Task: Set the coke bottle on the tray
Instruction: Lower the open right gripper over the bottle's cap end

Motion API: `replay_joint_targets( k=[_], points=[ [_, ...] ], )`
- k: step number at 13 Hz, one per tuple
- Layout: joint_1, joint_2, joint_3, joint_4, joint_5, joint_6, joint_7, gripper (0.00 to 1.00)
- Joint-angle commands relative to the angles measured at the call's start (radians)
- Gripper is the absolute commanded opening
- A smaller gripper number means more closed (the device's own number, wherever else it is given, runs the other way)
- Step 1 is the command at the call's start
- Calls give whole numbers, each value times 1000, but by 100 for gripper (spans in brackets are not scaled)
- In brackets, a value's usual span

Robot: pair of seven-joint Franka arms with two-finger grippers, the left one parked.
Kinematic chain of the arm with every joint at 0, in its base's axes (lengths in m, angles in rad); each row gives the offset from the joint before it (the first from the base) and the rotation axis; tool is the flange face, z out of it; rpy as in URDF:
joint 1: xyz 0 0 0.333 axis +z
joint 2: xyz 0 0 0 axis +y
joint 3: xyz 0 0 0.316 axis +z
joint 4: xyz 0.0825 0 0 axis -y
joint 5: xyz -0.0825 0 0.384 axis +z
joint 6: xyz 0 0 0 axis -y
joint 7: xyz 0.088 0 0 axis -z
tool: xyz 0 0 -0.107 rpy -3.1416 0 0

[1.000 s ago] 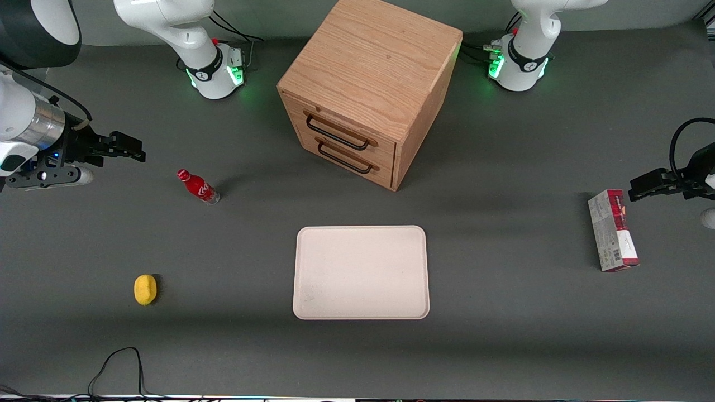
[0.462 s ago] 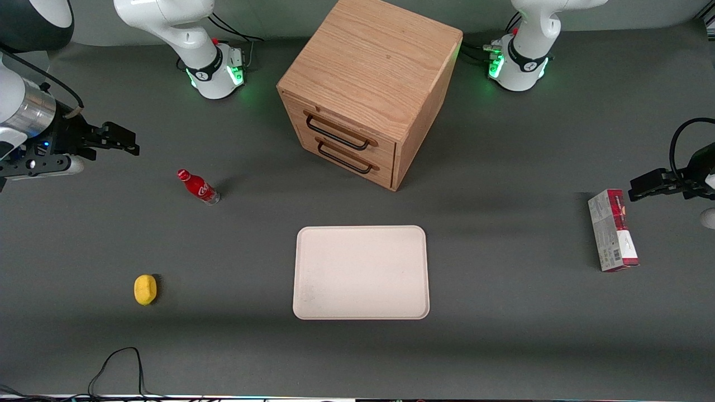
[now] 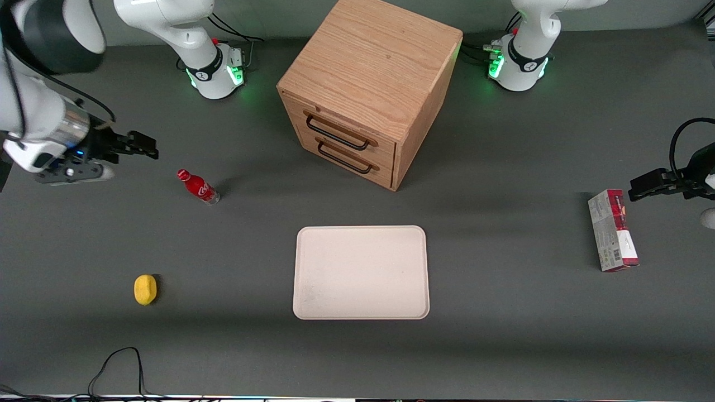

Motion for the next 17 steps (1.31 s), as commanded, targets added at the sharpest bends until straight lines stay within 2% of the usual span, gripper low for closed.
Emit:
replay_joint_targets(
  k=[1, 8, 15, 17],
  points=[
    [9, -53, -2, -194, -18, 171, -12, 100],
    [10, -48, -2, -463, -20, 498, -29, 100],
    [9, -27, -3, -465, -22, 523, -43, 100],
    [9, -25, -3, -465, -22, 525, -43, 91]
  ],
)
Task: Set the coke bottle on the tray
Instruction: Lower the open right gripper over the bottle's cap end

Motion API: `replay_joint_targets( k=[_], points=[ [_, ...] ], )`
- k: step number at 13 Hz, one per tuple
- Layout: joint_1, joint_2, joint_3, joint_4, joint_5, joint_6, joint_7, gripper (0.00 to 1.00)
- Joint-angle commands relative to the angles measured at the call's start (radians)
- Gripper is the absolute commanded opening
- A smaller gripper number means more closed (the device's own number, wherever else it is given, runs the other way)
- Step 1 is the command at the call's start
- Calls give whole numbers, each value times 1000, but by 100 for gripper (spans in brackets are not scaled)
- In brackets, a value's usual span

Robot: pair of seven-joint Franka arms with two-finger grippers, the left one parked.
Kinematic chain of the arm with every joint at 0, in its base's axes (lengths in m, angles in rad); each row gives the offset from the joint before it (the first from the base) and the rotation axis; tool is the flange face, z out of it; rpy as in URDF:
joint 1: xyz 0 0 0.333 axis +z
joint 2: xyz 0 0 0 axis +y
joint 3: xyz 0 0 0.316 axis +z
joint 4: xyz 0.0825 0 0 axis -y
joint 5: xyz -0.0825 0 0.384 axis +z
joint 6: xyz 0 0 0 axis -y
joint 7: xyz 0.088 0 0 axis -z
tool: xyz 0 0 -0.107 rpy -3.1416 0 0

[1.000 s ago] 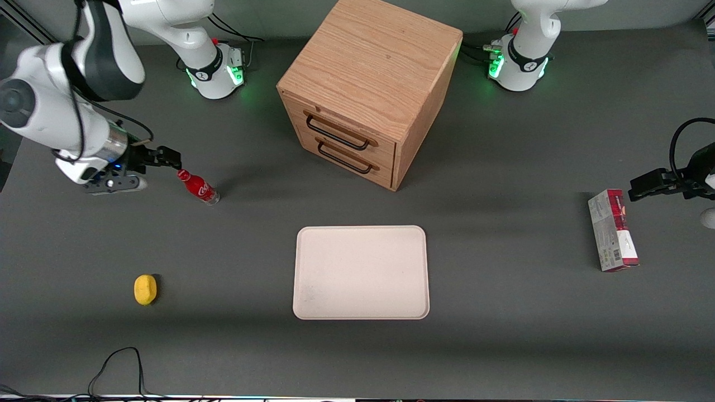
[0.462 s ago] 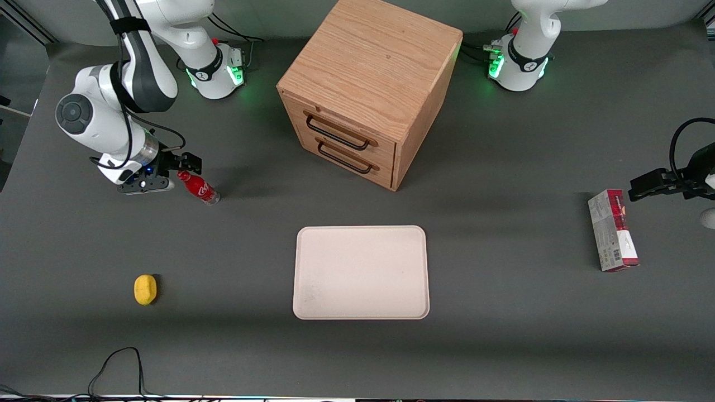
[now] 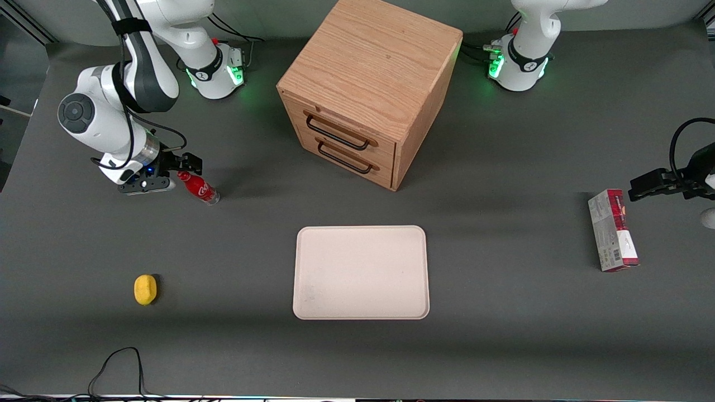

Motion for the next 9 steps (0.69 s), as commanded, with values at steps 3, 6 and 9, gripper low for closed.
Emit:
replay_joint_targets(
  k=[3, 6, 9],
  points=[
    [1, -10, -5, -21, -46, 24, -19, 91],
    [1, 2, -5, -21, -48, 39, -19, 76],
    [1, 1, -7, -23, -48, 38, -19, 28]
  ],
)
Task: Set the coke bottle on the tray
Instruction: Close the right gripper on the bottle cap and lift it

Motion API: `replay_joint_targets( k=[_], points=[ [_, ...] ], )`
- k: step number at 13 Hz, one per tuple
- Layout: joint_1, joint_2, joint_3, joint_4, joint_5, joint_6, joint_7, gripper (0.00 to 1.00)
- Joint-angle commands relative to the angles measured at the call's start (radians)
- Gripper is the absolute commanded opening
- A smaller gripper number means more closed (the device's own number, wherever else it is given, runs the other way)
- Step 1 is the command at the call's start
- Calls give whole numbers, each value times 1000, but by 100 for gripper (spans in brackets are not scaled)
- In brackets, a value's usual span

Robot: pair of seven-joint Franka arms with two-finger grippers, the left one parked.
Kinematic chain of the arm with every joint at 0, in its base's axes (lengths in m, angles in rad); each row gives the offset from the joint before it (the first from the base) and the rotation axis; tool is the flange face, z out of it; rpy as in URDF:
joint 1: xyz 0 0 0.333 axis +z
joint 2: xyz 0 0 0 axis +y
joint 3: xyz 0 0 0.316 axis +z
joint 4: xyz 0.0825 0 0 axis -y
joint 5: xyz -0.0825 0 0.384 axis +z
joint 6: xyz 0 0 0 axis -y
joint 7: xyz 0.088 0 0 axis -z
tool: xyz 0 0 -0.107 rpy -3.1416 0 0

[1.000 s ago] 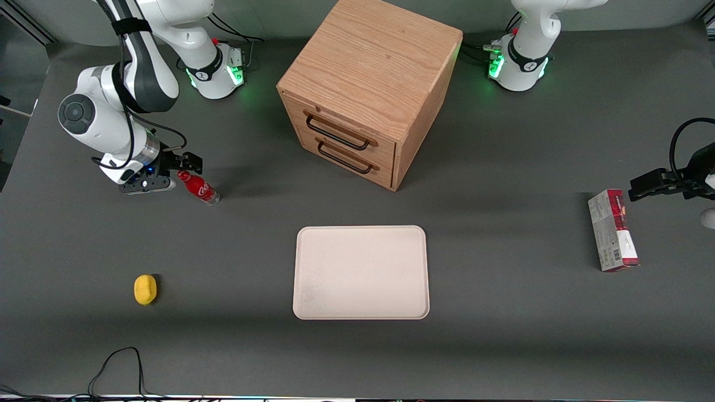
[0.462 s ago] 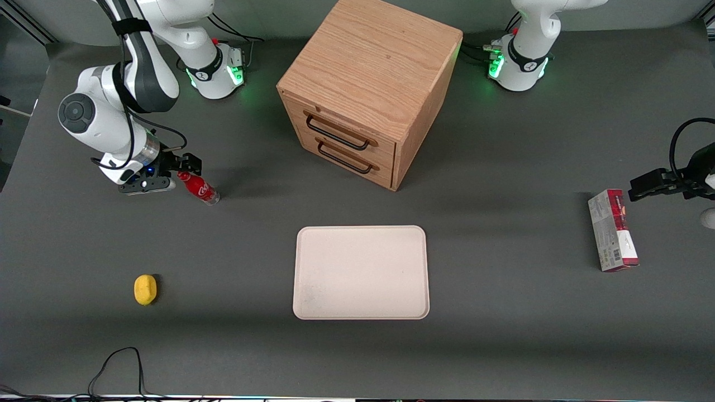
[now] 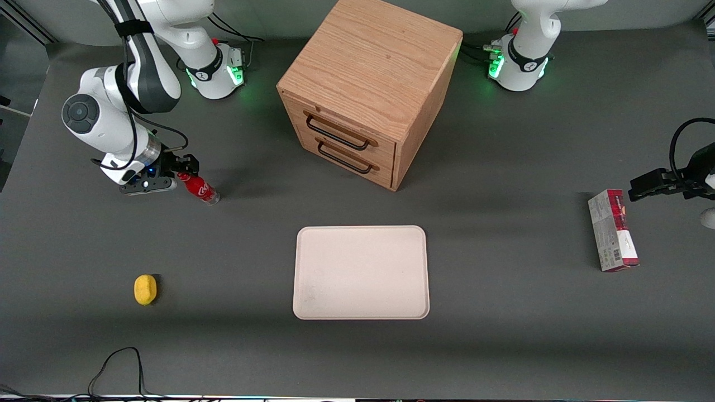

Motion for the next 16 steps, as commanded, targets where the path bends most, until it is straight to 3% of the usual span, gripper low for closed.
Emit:
replay_joint_targets(
  k=[1, 2, 7, 14, 16],
  points=[
    [1, -5, -6, -11, -16, 16, -18, 9],
    [1, -6, -8, -11, -16, 15, -19, 0],
    [0, -11, -10, 44, -14, -32, -16, 0],
    [-2, 76, -8, 675, -9, -679, -13, 0],
    [-2, 141, -8, 844, -6, -799, -15, 0]
  ],
)
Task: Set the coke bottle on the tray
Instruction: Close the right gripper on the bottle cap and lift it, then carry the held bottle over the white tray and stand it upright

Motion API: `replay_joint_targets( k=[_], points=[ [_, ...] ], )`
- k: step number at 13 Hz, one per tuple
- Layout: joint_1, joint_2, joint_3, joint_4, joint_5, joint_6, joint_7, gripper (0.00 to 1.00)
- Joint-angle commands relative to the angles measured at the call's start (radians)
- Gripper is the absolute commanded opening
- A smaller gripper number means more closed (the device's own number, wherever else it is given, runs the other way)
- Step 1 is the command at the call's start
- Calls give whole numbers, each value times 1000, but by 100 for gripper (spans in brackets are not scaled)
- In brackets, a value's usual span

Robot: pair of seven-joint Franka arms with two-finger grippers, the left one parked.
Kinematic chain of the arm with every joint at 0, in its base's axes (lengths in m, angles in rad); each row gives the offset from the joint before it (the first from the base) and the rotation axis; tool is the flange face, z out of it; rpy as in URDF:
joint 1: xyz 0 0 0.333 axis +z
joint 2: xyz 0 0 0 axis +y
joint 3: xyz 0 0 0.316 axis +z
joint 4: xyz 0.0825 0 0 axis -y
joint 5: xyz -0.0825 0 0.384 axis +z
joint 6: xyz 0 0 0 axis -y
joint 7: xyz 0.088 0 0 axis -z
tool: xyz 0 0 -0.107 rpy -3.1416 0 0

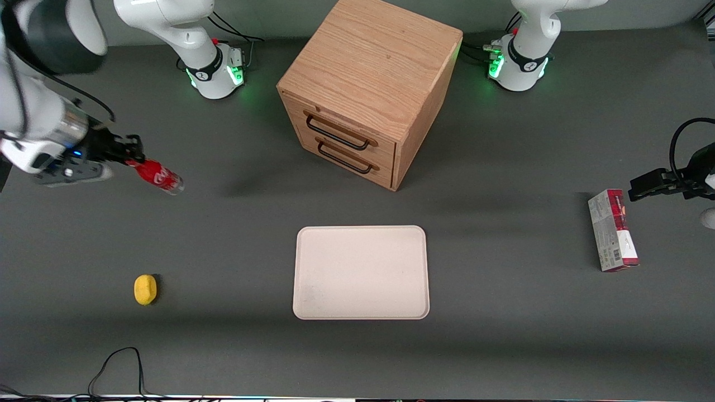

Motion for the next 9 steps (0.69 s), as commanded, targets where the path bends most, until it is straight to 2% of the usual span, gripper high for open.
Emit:
replay_joint_targets(
  k=[1, 4, 6, 7, 9],
  points=[
    [2, 133, -4, 240, -4, -138, -6, 0],
    [4, 226, 4, 366, 5, -163, 41, 0],
    [40, 404, 13, 574, 27, -231, 140, 0],
    [50, 531, 28, 741, 36, -273, 206, 0],
    [50, 719, 103, 955, 41, -279, 372, 0]
  ],
)
